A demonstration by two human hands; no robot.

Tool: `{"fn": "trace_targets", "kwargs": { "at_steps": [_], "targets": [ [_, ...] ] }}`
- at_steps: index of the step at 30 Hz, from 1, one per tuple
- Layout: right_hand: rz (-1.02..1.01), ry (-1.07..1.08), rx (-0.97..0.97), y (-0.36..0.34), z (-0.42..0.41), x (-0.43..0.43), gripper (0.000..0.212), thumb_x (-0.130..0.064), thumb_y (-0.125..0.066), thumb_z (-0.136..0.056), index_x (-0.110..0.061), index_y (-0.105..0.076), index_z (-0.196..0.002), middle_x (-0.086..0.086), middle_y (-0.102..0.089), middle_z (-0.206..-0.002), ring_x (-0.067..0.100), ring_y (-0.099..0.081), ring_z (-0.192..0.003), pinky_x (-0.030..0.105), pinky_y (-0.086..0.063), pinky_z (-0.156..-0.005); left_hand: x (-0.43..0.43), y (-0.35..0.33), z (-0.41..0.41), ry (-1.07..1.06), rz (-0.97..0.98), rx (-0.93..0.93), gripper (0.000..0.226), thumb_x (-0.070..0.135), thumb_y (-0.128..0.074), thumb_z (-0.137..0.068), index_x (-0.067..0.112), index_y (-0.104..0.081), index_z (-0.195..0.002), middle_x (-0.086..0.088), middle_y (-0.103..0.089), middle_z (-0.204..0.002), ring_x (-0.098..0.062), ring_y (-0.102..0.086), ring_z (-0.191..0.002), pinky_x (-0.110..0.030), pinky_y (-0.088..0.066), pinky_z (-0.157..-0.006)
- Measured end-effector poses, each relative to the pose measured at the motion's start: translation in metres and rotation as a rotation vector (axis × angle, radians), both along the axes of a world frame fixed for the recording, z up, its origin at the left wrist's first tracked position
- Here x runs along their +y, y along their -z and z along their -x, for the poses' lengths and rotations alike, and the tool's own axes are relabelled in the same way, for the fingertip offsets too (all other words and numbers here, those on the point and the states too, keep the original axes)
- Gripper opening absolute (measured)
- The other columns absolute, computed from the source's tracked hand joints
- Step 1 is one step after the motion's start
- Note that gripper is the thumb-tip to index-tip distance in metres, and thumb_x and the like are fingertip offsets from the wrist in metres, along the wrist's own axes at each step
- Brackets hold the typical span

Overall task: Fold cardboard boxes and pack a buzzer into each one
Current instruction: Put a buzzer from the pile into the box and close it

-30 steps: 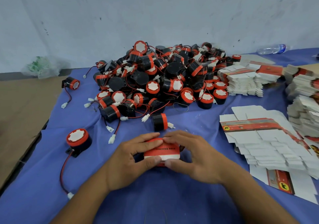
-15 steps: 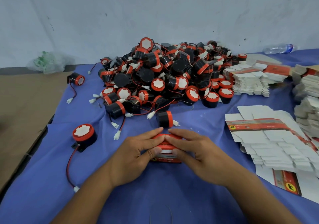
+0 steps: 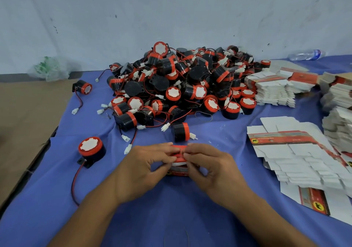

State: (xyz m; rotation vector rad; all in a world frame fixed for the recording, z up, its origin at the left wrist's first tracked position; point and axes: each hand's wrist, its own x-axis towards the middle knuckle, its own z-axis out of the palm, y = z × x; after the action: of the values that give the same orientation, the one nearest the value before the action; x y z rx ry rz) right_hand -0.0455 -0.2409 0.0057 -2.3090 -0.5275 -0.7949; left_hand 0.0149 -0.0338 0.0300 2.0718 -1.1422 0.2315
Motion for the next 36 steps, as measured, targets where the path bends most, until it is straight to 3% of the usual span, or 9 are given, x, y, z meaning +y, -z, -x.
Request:
{"fn": "trace_targets", "kwargs": {
  "at_steps": [8, 13, 17, 21, 26, 29, 31, 33, 36],
  "targets": [
    [-0.006, -0.129, 0.143, -0.003, -0.008, -0.009, 0.013, -0.020, -0.067, -0.095, -0.008, -0.071, -0.099, -0.004, -0.060, -0.114, 0.013, -0.063, -0.096, 0.030, -0.052, -0.081, -0.004, 0.005, -0.001, -0.024, 0.020, 0.005, 0.013, -0.005, -0.064, -0.088, 0.005, -0.070, -0.093, 0.004, -0.069, -0.116, -0.007, -0.065, -0.105, -0.024, -0.052, -0.087],
    [-0.053, -0.200, 0.218, -0.001, -0.014, -0.012, 0.006, -0.011, -0.060, -0.098, -0.008, -0.066, -0.096, -0.005, -0.059, -0.118, 0.016, -0.060, -0.101, 0.034, -0.050, -0.084, -0.005, 0.009, -0.003, -0.062, 0.039, -0.117, 0.018, -0.003, -0.066, -0.082, 0.001, -0.075, -0.096, 0.003, -0.071, -0.111, -0.003, -0.065, -0.102, -0.011, -0.050, -0.088],
    [-0.053, -0.229, 0.199, -0.002, -0.017, -0.011, 0.009, -0.006, -0.053, -0.100, -0.009, -0.061, -0.097, -0.003, -0.060, -0.118, 0.019, -0.058, -0.105, 0.033, -0.049, -0.087, -0.007, 0.006, -0.004, -0.074, -0.011, -0.222, 0.020, -0.001, -0.069, -0.077, 0.001, -0.077, -0.095, -0.007, -0.075, -0.100, -0.012, -0.069, -0.092, -0.010, -0.050, -0.086],
    [0.020, -0.209, 0.141, -0.002, -0.017, -0.013, 0.009, -0.005, -0.054, -0.099, -0.006, -0.060, -0.093, -0.001, -0.060, -0.114, 0.021, -0.058, -0.100, 0.033, -0.048, -0.084, -0.011, 0.008, -0.003, -0.061, -0.023, -0.277, 0.019, 0.000, -0.068, -0.080, 0.000, -0.076, -0.097, -0.009, -0.074, -0.106, -0.016, -0.070, -0.095, -0.015, -0.051, -0.088],
    [0.035, -0.203, 0.092, -0.004, -0.016, -0.008, 0.014, -0.008, -0.061, -0.093, -0.004, -0.056, -0.080, 0.002, -0.058, -0.108, 0.021, -0.056, -0.087, 0.033, -0.047, -0.073, -0.009, 0.010, -0.003, -0.007, -0.012, -0.167, 0.016, 0.012, -0.060, -0.088, 0.003, -0.073, -0.088, -0.002, -0.066, -0.122, -0.011, -0.059, -0.116, -0.021, -0.047, -0.099],
    [0.012, -0.185, 0.087, -0.003, -0.016, -0.006, 0.019, -0.013, -0.064, -0.095, -0.006, -0.055, -0.080, 0.002, -0.057, -0.109, 0.018, -0.056, -0.085, 0.031, -0.047, -0.072, -0.007, 0.015, -0.006, 0.013, -0.065, -0.037, 0.018, 0.022, -0.063, -0.089, 0.008, -0.069, -0.099, 0.002, -0.053, -0.138, -0.006, -0.033, -0.141, -0.022, -0.029, -0.115],
    [-0.050, -0.147, 0.126, -0.002, -0.017, -0.006, 0.014, -0.013, -0.066, -0.095, -0.005, -0.059, -0.085, 0.001, -0.058, -0.108, 0.017, -0.057, -0.087, 0.030, -0.048, -0.074, -0.004, 0.019, -0.005, 0.029, -0.106, 0.081, 0.035, 0.023, -0.069, -0.088, 0.015, -0.063, -0.122, 0.004, -0.042, -0.148, -0.005, -0.029, -0.143, -0.028, -0.028, -0.117],
    [-0.166, -0.085, 0.163, -0.001, -0.018, -0.007, 0.008, -0.013, -0.068, -0.094, -0.007, -0.063, -0.092, -0.001, -0.061, -0.107, 0.013, -0.060, -0.094, 0.028, -0.049, -0.079, -0.004, 0.023, -0.005, 0.019, -0.122, 0.153, 0.063, 0.019, -0.073, -0.087, 0.024, -0.044, -0.143, 0.008, -0.034, -0.153, -0.003, -0.030, -0.143, -0.030, -0.031, -0.116],
    [-0.417, 0.071, 0.233, 0.000, -0.020, -0.003, 0.004, -0.015, -0.067, -0.094, -0.014, -0.064, -0.093, -0.011, -0.064, -0.101, 0.008, -0.061, -0.095, 0.026, -0.051, -0.079, -0.014, 0.025, -0.001, -0.139, 0.088, 0.369, 0.088, 0.025, -0.079, -0.081, 0.032, -0.026, -0.151, 0.022, -0.035, -0.149, 0.006, -0.043, -0.130, -0.020, -0.041, -0.108]
  ]
}}
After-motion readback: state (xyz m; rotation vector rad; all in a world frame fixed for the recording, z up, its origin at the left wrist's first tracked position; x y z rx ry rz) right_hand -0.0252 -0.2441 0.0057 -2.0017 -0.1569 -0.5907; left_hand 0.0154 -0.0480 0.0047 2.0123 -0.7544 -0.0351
